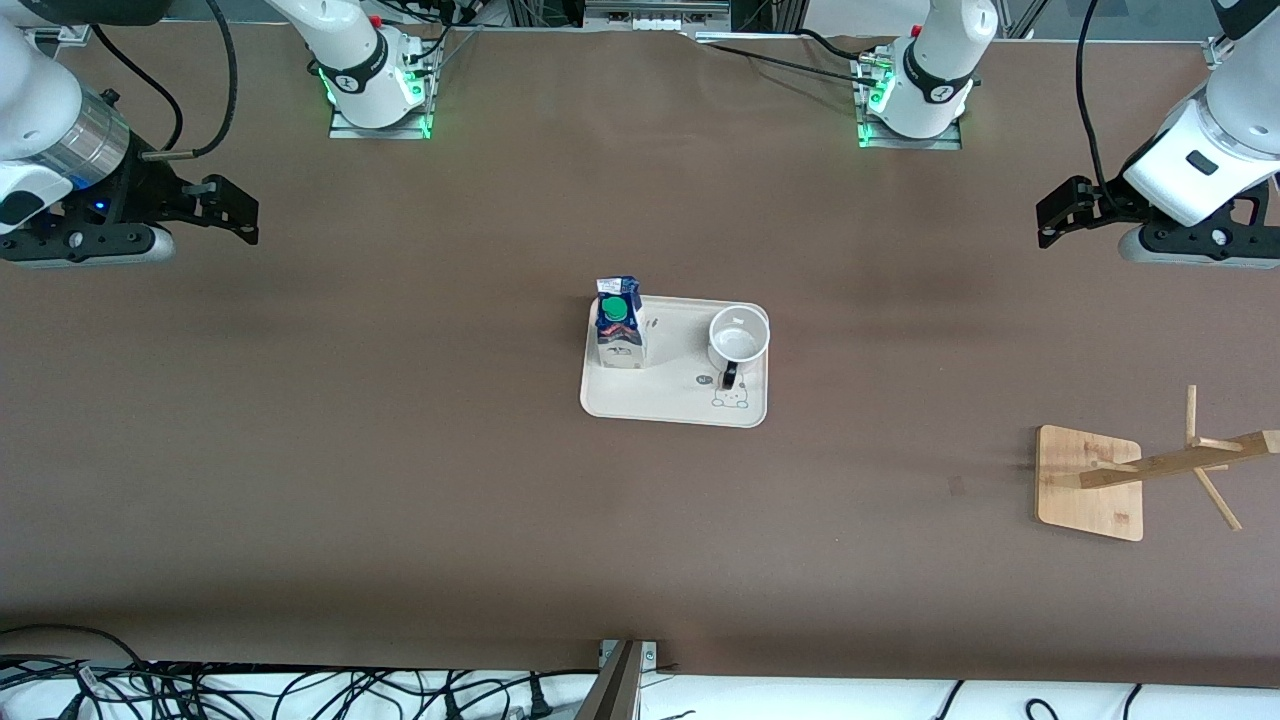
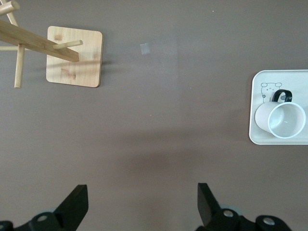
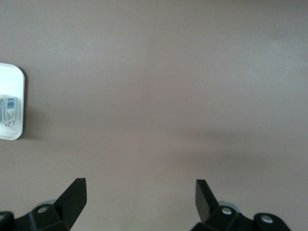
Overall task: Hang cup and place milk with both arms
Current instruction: 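Move the right gripper toward the milk carton on the tray, then lower the right gripper around the blue milk carton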
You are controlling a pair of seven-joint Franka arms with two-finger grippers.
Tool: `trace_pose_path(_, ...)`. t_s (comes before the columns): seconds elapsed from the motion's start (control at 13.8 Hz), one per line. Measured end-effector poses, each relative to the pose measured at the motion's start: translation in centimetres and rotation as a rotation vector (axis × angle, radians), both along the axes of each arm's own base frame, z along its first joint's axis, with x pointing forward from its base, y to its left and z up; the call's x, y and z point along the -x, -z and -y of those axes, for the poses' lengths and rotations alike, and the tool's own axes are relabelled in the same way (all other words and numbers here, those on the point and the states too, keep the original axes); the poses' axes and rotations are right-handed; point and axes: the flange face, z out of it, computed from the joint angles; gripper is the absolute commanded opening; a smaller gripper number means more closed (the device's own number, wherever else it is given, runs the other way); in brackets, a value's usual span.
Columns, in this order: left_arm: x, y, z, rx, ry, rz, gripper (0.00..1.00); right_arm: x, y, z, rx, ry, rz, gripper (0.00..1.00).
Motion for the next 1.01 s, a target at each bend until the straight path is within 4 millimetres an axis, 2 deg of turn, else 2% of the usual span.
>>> trace_pose_path(0.14, -0.1, 0.0, -0.1, 0.0, -0.003, -0.001, 1.0, -1.0, 1.3, -0.2, -0.002, -0.007, 0.0, 1.0)
trace_pose_path(0.29, -0.2, 0.2, -0.2, 0.0, -0.005, -0.003, 1.0, -2.4, 4.4, -0.8, 0.0, -0.029, -0.049, 1.0)
trace_pose_path(0.43, -0.3, 0.3, -0.2, 0.001, -0.006, -0.005, 1.0, -3.1, 7.3, -3.0, 0.001, -0.075, -0.099, 1.0)
trace_pose_path(0.72, -0.3, 0.3, -0.2, 0.001, -0.006, -0.006, 1.0, -2.3, 9.1, -10.9, -0.063, -0.046, -0.116, 1.0)
trace_pose_path(1.01, -0.4, 0.3, -0.3, 0.001, -0.007, -0.005, 1.0, -1.6, 14.0, -22.3, -0.085, 0.107, -0.08, 1.0)
